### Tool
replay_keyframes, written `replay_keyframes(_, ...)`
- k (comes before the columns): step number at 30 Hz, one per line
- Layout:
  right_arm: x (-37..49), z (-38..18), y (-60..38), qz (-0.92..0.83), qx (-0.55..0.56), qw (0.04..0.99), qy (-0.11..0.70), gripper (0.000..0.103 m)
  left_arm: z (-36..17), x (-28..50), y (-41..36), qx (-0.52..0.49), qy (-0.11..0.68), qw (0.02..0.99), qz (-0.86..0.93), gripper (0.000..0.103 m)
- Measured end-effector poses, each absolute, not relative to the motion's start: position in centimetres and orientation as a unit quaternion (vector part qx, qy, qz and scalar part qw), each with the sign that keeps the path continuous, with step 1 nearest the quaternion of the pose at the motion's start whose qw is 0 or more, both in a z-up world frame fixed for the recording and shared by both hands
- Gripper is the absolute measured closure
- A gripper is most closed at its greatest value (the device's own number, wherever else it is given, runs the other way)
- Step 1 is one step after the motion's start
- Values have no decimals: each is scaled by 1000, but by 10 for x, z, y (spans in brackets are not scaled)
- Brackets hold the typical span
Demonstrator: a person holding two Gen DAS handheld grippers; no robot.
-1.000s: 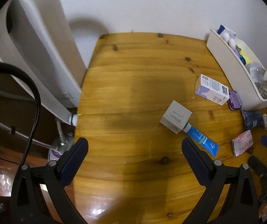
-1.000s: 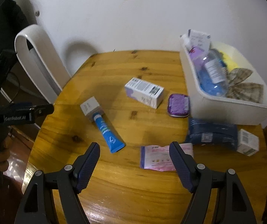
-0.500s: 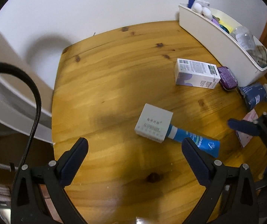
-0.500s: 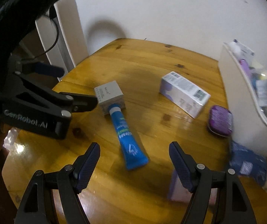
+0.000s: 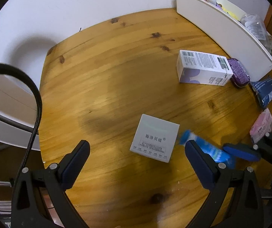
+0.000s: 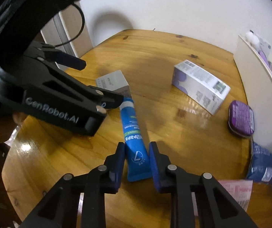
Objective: Organize objects
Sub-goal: 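Grasp the small white box with the left tool while the right tool grasps the blue tube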
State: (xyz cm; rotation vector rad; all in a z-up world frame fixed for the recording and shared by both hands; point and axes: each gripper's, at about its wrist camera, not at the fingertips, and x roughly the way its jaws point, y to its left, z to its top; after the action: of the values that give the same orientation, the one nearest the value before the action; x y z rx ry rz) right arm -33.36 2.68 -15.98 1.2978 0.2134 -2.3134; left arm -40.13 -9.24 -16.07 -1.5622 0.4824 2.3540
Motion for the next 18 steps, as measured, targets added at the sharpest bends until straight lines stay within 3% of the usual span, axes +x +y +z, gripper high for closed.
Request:
replay_keyframes(2, -329, -160, 34, -844, 477, 237, 64, 79, -163, -401, -92, -542, 169, 140, 811, 3)
replay_keyframes(4, -325, -159, 40, -844, 479, 236, 54, 80, -165, -401, -91, -545, 169, 140, 809, 12)
replay_keyframes(6, -319, -159, 44, -844, 479, 235, 52, 80, -169, -403, -92, -555, 166, 137, 804, 27)
replay_keyframes(11, -309, -159, 47, -846, 474, 237, 60, 80, -174, -407, -94, -565, 151, 128, 801, 31)
replay_keyframes(15, -307, -159, 48, -845, 474, 239, 56, 80, -171, -403, -92, -562, 149, 134, 802, 59)
replay_keyframes(18, -307, -158, 49, -842, 480, 242, 49, 80, -167, -399, -93, -555, 155, 129, 807, 59)
